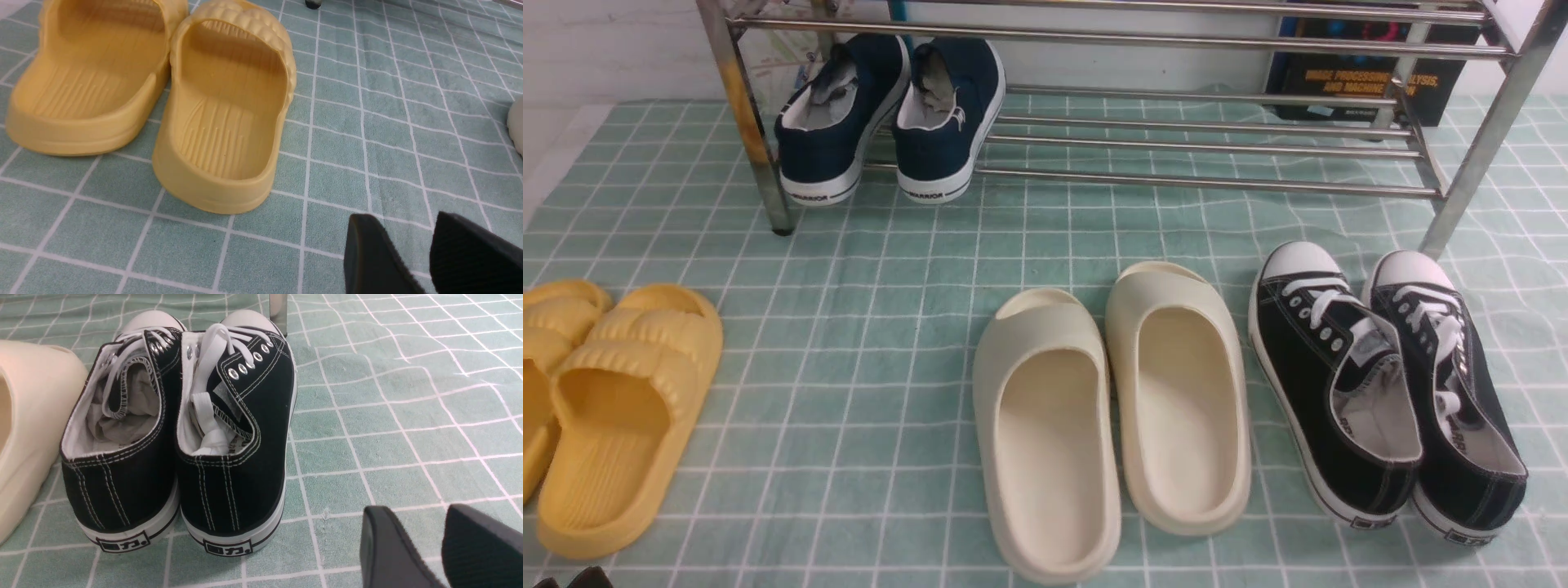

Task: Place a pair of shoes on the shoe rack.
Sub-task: Use the right arm to grab the shoe closest to it

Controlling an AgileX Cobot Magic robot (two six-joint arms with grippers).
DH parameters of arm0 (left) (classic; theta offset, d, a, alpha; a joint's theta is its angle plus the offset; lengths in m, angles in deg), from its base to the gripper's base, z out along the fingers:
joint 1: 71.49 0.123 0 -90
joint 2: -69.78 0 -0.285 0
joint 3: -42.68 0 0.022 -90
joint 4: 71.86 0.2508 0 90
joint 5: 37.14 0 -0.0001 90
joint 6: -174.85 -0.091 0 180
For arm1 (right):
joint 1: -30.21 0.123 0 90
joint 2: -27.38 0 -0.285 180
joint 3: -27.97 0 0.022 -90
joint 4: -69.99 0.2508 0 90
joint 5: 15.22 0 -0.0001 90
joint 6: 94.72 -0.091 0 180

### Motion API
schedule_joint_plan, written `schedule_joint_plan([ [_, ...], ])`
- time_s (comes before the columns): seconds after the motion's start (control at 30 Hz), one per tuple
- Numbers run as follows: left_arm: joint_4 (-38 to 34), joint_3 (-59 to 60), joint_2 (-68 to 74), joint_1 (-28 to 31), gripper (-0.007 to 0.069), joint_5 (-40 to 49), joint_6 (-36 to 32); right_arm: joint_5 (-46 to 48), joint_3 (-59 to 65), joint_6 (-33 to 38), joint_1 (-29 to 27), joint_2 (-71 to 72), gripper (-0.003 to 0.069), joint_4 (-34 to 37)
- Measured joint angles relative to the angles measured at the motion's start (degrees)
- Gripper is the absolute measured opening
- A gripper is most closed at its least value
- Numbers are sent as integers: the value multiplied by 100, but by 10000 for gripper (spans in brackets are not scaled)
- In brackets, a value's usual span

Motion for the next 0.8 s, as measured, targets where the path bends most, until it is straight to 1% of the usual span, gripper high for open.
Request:
schedule_joint_plan([
  [0.73,0,0,0,0,238,0,0,0,0,0,0,0,246,0],
  [0.8,0,0,0,0,238,0,0,0,0,0,0,0,246,-120],
])
